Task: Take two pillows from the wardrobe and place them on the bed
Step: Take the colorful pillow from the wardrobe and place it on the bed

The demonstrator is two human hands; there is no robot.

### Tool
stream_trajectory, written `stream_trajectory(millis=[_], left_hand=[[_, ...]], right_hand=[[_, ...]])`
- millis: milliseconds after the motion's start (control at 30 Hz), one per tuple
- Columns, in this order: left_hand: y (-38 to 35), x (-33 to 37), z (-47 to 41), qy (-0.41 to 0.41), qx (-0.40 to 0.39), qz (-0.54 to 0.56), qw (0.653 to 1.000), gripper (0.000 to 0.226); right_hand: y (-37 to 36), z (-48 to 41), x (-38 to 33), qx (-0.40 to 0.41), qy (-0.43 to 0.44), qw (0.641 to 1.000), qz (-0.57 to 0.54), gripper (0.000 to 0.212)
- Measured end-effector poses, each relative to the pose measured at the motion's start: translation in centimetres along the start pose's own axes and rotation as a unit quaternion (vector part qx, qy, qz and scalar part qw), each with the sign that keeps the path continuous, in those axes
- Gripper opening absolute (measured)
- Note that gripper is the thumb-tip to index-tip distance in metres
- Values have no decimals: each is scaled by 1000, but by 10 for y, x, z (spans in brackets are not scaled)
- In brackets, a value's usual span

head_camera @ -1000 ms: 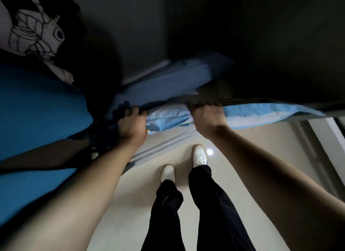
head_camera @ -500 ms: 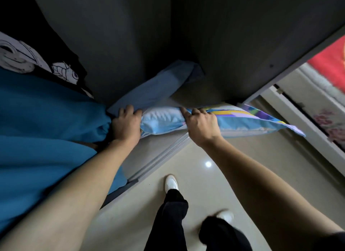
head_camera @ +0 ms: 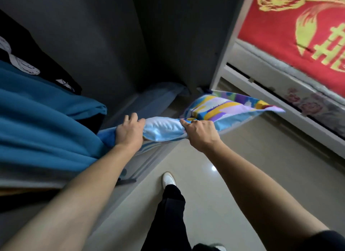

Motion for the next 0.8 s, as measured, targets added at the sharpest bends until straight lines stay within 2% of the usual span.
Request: stream_trajectory(millis=[200, 367, 500, 600, 800], left_hand=[[33, 67, 67, -38, 18, -12, 999, 44], [98, 167, 111, -130, 105, -2, 986, 22], [160, 264, 144, -213, 187, -32, 958, 24], [201, 321, 164, -263, 220, -39, 938, 27], [256, 403, 160, -305, 224, -24, 925, 22]], right_hand=[[25, 91, 42, 12, -21, 1000, 12, 56], [63, 179, 123, 35, -98, 994, -13, 45], [91, 262, 199, 66, -175, 982, -35, 50], [113, 313, 243, 97, -224, 969, -46, 47], [163, 355, 323, 132, -282, 950, -22, 36]])
Point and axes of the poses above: each hand's wrist, its own z-axis away from the middle knuckle, its own y-axis out of the back of the hand, x = y × z, the point moved 10 cm from there along -z, towards the middle knuckle, and after that the axes turned 3 degrees about x, right-handed, at the moved point
